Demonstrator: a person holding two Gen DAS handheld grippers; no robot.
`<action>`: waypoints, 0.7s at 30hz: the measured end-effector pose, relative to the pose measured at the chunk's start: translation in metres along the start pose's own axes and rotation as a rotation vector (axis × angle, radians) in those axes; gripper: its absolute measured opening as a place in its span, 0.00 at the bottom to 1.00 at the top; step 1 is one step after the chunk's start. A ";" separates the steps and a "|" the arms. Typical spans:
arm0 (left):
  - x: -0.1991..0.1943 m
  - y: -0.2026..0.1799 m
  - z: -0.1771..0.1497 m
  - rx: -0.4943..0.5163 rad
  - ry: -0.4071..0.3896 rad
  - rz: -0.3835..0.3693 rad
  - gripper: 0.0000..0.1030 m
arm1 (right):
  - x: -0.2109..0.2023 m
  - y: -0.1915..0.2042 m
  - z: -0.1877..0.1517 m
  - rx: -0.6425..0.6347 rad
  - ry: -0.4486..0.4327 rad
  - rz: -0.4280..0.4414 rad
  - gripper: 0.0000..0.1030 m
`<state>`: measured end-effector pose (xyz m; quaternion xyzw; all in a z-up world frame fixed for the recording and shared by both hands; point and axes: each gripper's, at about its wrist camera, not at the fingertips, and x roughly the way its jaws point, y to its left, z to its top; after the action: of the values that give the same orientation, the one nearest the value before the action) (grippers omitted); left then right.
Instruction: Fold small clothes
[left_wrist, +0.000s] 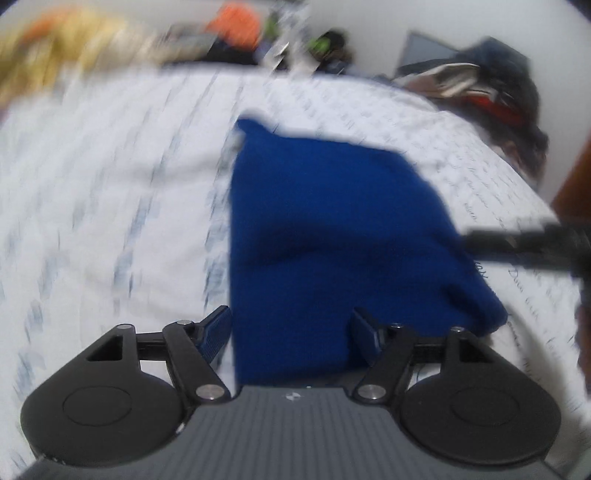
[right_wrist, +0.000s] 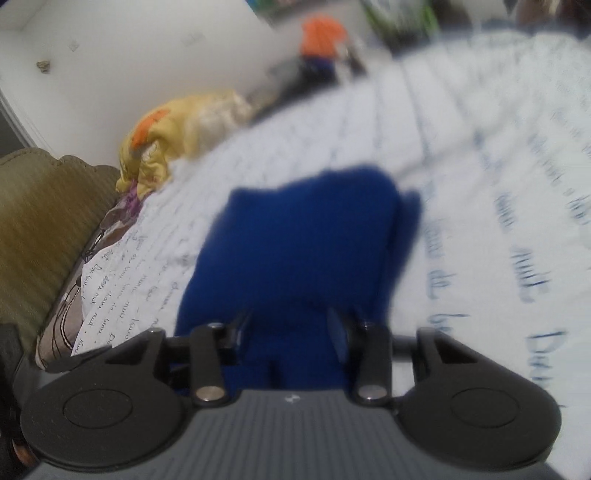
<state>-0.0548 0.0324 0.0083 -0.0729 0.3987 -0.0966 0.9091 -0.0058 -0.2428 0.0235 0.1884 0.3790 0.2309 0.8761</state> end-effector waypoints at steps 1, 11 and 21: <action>0.000 0.001 0.000 -0.006 -0.001 -0.002 0.62 | -0.003 -0.003 -0.003 0.011 0.017 -0.023 0.54; -0.029 -0.031 -0.016 0.343 -0.123 0.180 0.17 | 0.013 0.029 -0.042 -0.354 0.100 -0.163 0.15; 0.010 -0.012 0.056 0.262 -0.217 0.113 0.88 | 0.002 -0.044 0.037 -0.021 -0.012 -0.042 0.84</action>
<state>-0.0086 0.0217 0.0415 0.0588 0.2859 -0.0880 0.9524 0.0349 -0.2844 0.0242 0.1727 0.3753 0.2152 0.8849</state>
